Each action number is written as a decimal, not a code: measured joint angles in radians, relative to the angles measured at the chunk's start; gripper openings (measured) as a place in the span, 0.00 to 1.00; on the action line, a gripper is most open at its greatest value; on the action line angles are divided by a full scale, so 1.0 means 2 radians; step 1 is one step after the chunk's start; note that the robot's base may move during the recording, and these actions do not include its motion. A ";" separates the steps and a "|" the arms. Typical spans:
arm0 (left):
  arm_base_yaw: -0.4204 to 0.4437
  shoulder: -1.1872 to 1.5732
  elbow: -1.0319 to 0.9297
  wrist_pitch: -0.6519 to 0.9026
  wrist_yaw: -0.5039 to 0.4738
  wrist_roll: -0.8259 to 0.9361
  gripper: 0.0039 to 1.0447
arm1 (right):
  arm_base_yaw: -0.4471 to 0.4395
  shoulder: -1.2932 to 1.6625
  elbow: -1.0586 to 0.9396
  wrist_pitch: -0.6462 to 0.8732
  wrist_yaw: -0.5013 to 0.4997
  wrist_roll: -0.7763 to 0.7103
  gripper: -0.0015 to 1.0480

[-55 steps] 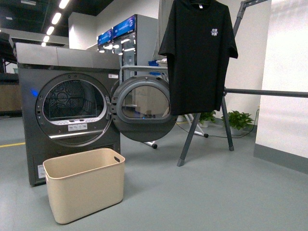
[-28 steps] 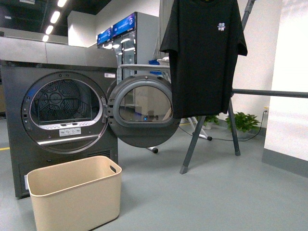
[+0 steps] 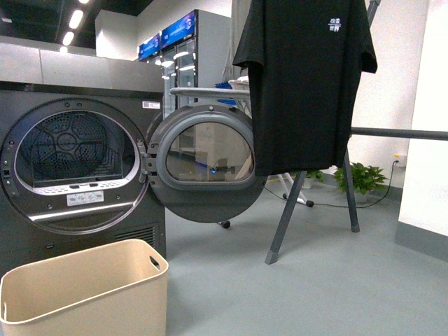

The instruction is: Move hamper under clothes hanger

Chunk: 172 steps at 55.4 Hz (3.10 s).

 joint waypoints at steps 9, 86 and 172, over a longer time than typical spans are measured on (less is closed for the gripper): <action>0.000 -0.001 0.000 0.000 -0.001 0.000 0.94 | 0.000 0.000 0.000 0.001 0.000 0.000 0.92; 0.000 0.000 0.000 0.000 0.000 0.000 0.94 | 0.000 0.000 0.000 0.000 0.000 0.000 0.92; -0.029 0.578 0.204 0.215 -0.077 -0.050 0.94 | 0.005 0.567 0.179 0.233 -0.038 0.091 0.92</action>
